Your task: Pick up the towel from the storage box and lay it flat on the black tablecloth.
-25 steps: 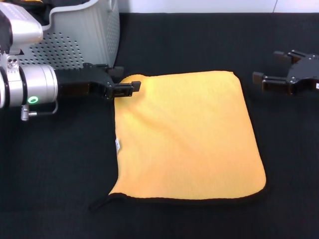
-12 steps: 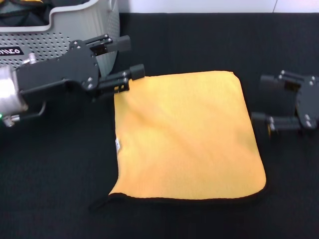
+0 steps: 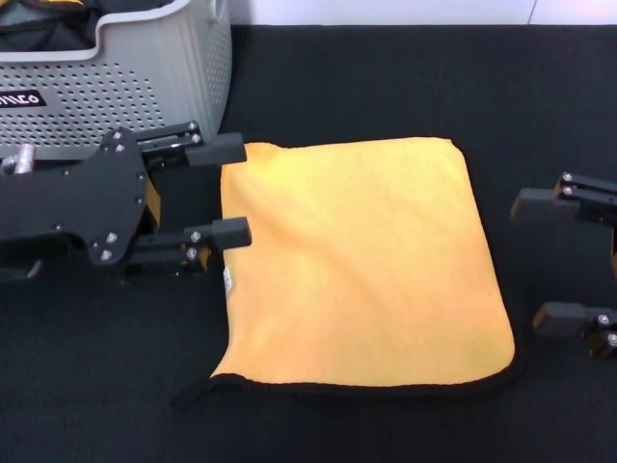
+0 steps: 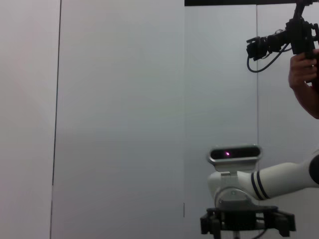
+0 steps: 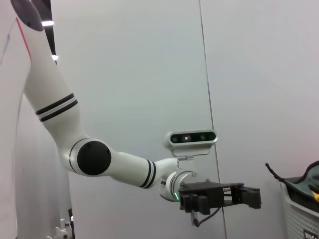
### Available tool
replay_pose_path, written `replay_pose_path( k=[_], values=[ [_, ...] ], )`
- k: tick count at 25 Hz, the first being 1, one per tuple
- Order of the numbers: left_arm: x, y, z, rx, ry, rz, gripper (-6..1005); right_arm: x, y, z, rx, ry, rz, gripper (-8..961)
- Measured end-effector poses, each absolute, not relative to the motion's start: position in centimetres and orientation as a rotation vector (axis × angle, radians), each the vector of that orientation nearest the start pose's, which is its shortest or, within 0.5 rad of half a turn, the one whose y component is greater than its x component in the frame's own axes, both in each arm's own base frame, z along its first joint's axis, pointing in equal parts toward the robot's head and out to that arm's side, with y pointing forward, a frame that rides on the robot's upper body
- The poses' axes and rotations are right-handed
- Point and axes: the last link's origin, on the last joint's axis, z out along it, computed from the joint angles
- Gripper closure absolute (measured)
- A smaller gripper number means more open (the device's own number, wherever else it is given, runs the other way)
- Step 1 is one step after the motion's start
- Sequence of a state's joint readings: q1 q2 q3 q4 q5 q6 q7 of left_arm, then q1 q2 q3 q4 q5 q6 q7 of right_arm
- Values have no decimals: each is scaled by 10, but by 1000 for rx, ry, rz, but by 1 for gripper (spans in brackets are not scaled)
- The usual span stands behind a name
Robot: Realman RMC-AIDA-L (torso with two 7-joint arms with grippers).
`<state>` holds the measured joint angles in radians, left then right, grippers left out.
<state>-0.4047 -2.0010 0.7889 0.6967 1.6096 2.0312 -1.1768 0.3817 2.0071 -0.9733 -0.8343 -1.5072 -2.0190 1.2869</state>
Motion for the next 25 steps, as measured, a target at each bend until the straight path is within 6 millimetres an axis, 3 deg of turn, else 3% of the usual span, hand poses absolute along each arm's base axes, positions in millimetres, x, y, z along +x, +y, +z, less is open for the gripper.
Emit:
replay_pose_path(
  k=[16, 25],
  values=[
    [-245, 262, 56, -2765, -106, -1270, 287, 208, 274, 37, -2945, 68, 1288, 64],
    [-246, 262, 56, -2728, -14, -1252, 287, 207, 278, 34, -2905, 64, 1316, 64]
  ],
)
